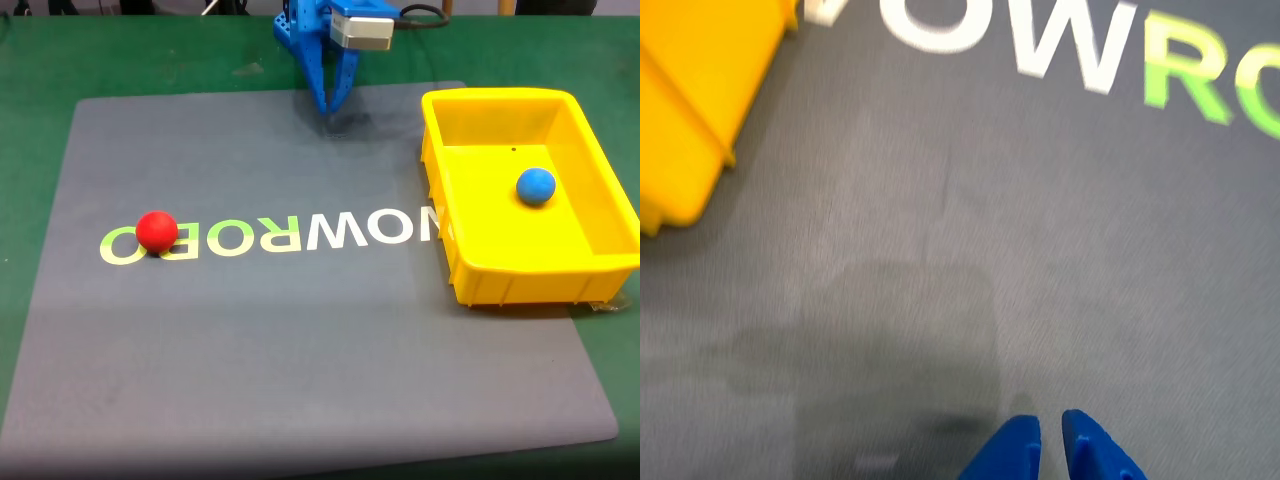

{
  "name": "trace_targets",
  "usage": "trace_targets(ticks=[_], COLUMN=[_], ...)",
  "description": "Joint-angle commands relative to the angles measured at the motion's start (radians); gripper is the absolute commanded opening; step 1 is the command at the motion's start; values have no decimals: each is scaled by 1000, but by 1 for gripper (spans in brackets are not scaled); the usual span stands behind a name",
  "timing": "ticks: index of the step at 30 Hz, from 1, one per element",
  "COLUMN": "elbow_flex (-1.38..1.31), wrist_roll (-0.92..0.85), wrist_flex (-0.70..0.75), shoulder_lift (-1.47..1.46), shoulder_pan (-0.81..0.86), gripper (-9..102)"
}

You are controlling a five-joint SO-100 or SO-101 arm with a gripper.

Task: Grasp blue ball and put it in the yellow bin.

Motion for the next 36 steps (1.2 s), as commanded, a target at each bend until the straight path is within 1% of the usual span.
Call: trace_targets(ticks=[1,5,11,16,20,23,27,36], elbow_flex=[-3,2,14,74,74,74,75,77], wrist_roll=[29,69,100,66,75,83,110,110], wrist_flex=[57,210,255,258,298,351,460,460], shoulder_lift=[38,170,170,170,170,170,173,173], shoulder_pan=[2,-31,-21,40,48,46,51,51], gripper=[0,0,0,0,0,0,0,0])
